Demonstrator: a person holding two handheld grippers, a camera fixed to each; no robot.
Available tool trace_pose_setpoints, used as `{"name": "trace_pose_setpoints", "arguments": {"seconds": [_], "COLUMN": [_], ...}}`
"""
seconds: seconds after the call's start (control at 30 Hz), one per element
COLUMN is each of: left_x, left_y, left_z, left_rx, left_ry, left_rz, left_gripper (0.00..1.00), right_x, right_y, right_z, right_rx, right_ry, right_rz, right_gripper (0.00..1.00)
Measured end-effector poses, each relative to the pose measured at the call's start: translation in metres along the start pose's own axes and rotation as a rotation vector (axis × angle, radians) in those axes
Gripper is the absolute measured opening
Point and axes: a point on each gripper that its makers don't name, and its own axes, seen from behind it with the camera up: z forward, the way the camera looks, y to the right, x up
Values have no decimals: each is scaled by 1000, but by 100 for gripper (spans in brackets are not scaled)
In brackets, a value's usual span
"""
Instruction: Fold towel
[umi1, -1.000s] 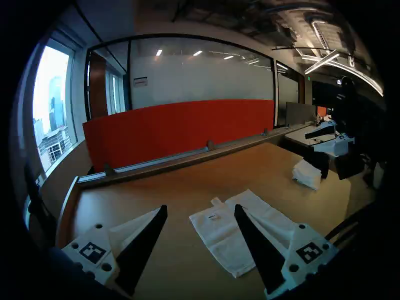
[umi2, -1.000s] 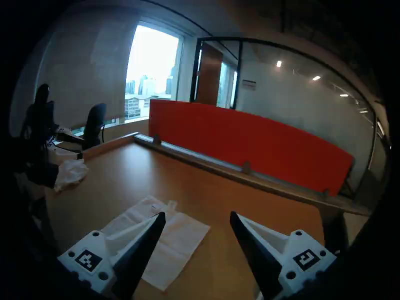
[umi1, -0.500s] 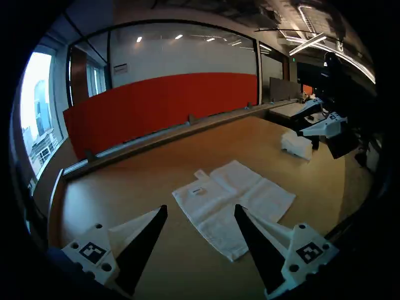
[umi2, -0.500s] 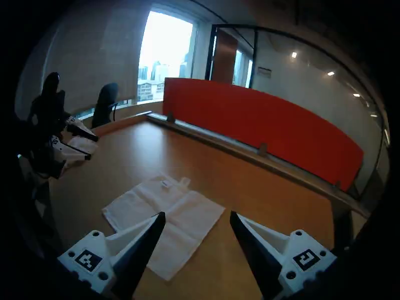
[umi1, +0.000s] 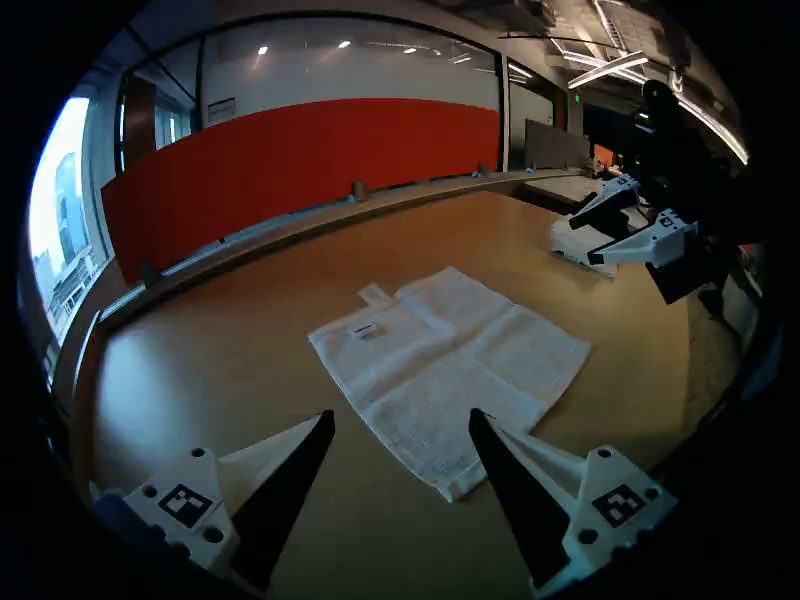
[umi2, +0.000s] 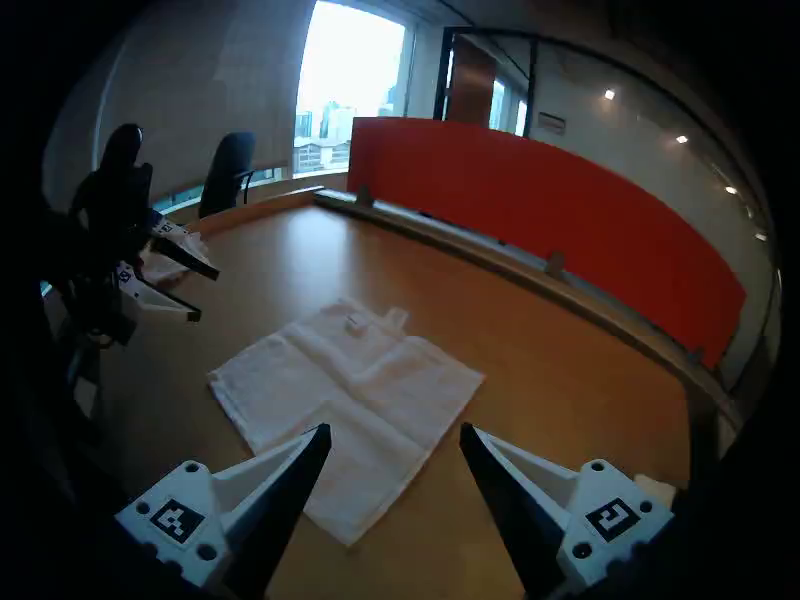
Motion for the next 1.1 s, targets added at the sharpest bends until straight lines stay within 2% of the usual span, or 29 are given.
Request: {"name": "trace_pose_setpoints", "arguments": {"seconds": [0.6, 0.9, 1.1], "left_x": [-56, -82, -91], "left_y": [20, 32, 38], "left_z": [31, 41, 48], "left_rx": [-62, -98, -108], "left_ry": [-114, -176, -200], "left_rz": [8, 23, 36], "left_gripper": [100, 100, 100], "right_x": [-76, -107, -122], "right_y": [-29, -40, -43], "right_z": [30, 38, 40], "right_rx": [65, 103, 121], "right_ry": [-122, -182, -214], "right_rz": [-9, -20, -18], "right_gripper": [100, 100, 100]}}
